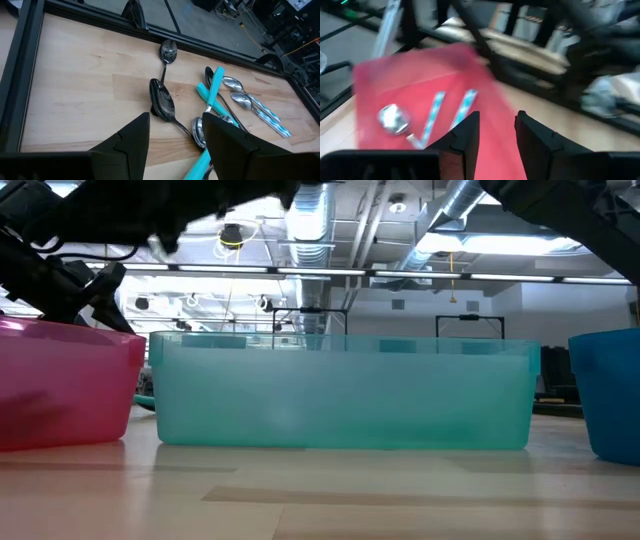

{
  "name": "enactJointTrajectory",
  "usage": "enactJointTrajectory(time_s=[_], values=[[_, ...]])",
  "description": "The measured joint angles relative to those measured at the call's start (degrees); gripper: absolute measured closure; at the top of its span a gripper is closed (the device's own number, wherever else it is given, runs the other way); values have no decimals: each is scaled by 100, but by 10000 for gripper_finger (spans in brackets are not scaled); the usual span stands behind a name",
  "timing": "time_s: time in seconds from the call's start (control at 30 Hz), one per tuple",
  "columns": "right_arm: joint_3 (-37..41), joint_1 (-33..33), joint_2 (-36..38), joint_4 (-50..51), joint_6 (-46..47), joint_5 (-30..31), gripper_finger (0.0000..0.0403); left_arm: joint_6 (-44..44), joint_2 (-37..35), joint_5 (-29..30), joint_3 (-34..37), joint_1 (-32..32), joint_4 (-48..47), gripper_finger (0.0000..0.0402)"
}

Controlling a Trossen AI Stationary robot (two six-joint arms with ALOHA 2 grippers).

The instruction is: Sort silverware by color (type)

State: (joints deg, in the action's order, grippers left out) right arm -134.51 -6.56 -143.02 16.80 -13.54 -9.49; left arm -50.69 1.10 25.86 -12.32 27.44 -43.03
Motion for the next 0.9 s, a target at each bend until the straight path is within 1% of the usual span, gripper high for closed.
enactJointTrajectory(time_s=[0.2,0.27,0.37,0.43,0.5,0.67,0.8,0.9], values=[[41,328,310,292,15,692,258,-5,-2,9,0,1,4,235],[37,428,438,756,62,952,258,-9,-2,9,0,0,4,235],[11,584,552,920,280,1413,258,-14,-2,3,0,1,3,235],[13,706,663,1355,452,1669,258,-14,-2,-2,0,2,4,235],[15,834,671,1718,632,1726,258,-16,-2,-8,0,2,4,235],[19,1165,669,2906,1774,2169,258,66,-2,-135,0,2,3,235],[19,1435,669,3570,2193,2101,251,241,-2,-446,0,2,117,235],[21,1590,669,3661,2213,2035,239,291,0,-696,0,1,383,235]])
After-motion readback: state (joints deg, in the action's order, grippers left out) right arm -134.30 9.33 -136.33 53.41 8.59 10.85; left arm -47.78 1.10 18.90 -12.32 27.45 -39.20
